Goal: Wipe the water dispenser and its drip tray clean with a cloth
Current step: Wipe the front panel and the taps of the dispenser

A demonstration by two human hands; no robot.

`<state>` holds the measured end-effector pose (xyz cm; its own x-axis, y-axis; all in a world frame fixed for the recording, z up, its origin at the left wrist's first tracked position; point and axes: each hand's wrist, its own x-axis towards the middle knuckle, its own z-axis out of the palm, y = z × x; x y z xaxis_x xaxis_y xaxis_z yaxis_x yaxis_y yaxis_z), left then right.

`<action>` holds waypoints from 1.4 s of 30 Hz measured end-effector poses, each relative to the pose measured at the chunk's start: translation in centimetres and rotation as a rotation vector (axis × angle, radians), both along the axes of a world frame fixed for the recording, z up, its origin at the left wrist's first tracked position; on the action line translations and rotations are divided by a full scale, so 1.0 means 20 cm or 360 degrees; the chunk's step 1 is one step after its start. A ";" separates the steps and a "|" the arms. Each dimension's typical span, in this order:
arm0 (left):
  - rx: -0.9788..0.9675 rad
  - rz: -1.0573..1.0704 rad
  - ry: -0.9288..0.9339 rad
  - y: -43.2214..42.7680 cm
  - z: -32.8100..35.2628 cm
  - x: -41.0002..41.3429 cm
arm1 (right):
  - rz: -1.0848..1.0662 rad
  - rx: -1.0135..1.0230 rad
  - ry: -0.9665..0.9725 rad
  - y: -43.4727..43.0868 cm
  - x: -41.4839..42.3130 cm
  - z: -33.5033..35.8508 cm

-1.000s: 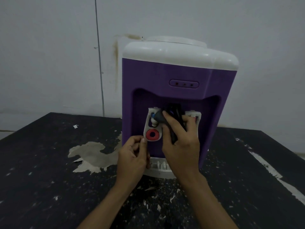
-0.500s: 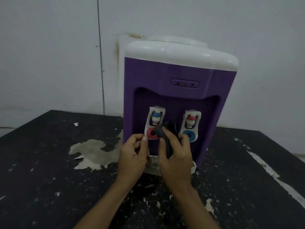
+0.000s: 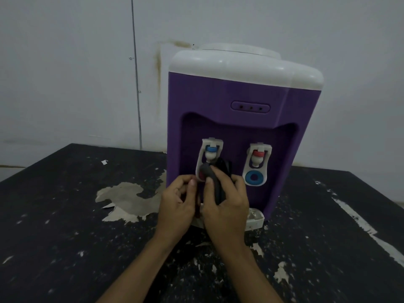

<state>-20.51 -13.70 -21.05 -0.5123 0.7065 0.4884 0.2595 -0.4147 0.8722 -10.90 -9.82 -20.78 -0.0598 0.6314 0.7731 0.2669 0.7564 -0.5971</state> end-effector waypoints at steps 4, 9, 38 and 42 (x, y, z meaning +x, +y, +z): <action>0.0022 0.0027 0.0017 0.01 -0.02 -0.01 | 0.0039 0.0108 -0.0153 -0.02 0.00 0.00; 0.0045 -0.0023 -0.0003 0.00 -0.01 -0.01 | 0.0048 0.0107 -0.0194 -0.04 -0.01 -0.01; 0.0035 0.0026 -0.0080 0.00 0.00 0.01 | 0.0055 0.0035 -0.0256 -0.04 0.07 0.01; 0.0043 -0.0013 -0.0112 -0.01 0.01 0.02 | 0.0048 0.0322 -0.0606 -0.02 0.12 0.10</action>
<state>-20.08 -13.91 -20.91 -0.5401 0.6979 0.4703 0.1946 -0.4401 0.8766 -8.44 -10.23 -18.76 -0.3808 0.4633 0.8002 0.4156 0.8588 -0.2994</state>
